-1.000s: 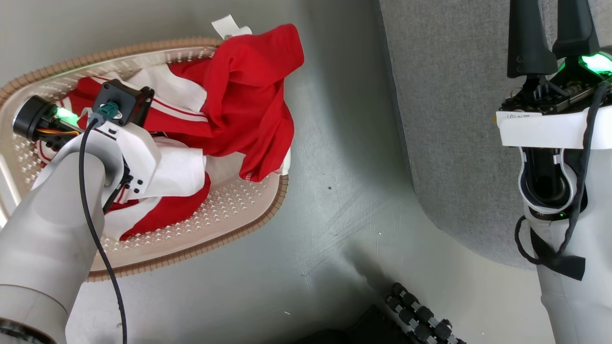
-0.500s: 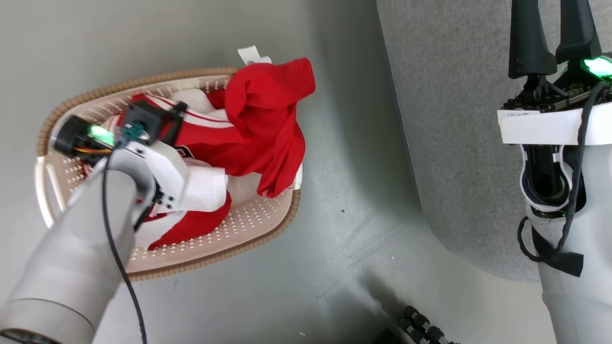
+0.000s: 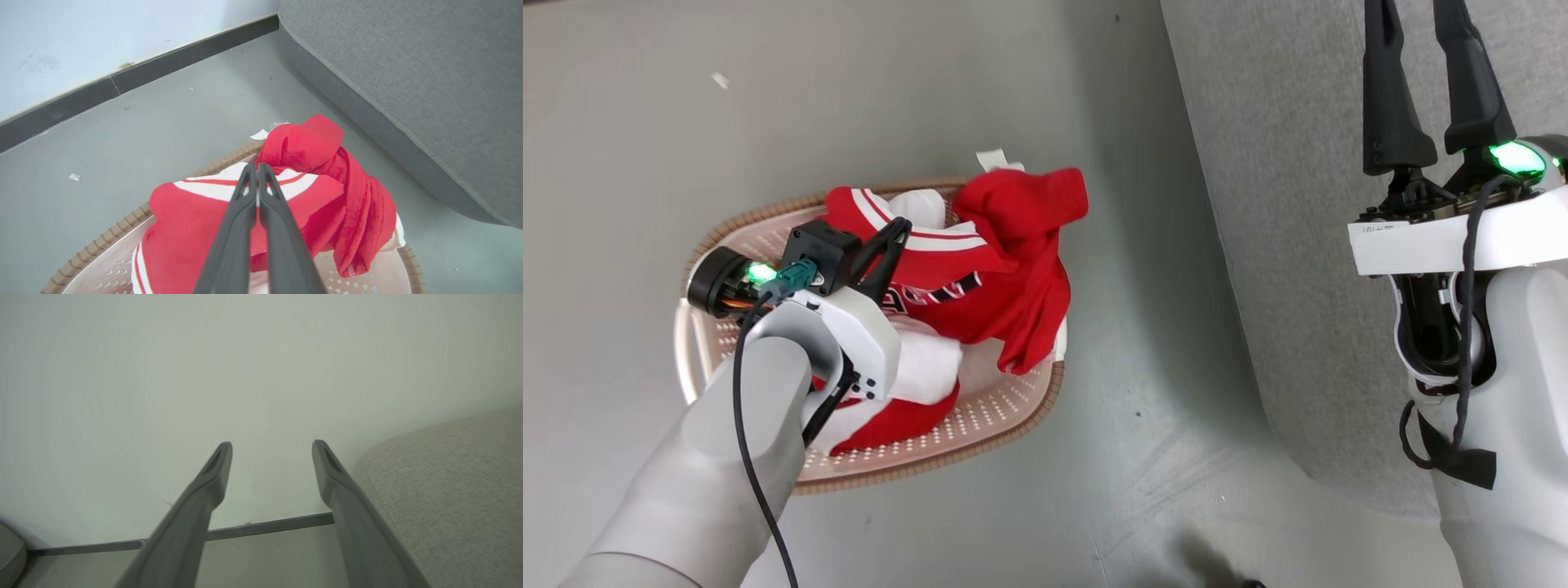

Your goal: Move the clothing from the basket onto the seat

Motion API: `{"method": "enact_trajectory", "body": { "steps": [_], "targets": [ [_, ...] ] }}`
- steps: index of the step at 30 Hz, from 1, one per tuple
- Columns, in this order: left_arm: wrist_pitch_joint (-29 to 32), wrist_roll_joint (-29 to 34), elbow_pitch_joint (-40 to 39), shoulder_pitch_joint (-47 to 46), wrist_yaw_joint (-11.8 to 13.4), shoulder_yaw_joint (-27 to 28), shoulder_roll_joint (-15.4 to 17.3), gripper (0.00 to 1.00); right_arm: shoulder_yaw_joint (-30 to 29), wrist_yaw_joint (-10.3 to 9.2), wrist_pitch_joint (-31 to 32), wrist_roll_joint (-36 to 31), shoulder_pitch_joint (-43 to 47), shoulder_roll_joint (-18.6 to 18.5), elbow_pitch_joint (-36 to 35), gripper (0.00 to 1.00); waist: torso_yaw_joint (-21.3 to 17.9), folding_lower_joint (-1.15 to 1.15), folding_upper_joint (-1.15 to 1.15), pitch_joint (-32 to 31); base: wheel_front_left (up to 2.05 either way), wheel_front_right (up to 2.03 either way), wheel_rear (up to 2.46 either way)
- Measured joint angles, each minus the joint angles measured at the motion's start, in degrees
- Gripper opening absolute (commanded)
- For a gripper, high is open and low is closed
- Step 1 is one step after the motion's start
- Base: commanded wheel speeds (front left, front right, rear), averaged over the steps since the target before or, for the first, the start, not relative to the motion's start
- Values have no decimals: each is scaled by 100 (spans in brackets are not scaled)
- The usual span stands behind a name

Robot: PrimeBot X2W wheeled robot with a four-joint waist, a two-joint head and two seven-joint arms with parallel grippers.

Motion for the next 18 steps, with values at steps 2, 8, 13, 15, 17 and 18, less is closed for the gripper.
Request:
{"method": "enact_trajectory", "body": {
  "steps": [2, 8, 13, 15, 17, 18],
  "targets": [
    [0, -71, -103, 62, 0, 0, -4, 0, -1, 0, 0, -22, 18, 0, 42, 100, 49, 0, 0, -124, 0, 0, 0],
    [0, -254, -541, 214, 0, 7, -2, 0, 3, 0, 0, -98, 167, -3, 178, 100, 199, 0, 0, -489, 0, 0, 0],
    [-1, -368, -883, 335, 0, 63, 11, 0, 3, 0, 1, -111, 319, -5, 272, 100, 323, 0, 0, -789, 0, 0, 0],
    [-1, -401, -1014, 398, 0, 91, 21, 0, 2, 0, 0, -115, 399, -5, 325, 100, 370, 0, 0, -910, 0, 0, 0],
    [-1, -420, -1134, 449, 0, 108, 31, 0, -7, 0, 0, -118, 478, -8, 350, 100, 415, 0, 0, -1029, 0, 0, 0],
    [-1, -442, -1198, 475, 0, 122, 32, 0, -10, 0, 1, -120, 508, -7, 372, 100, 438, 0, 0, -1089, 0, 0, 0]
  ]
}}
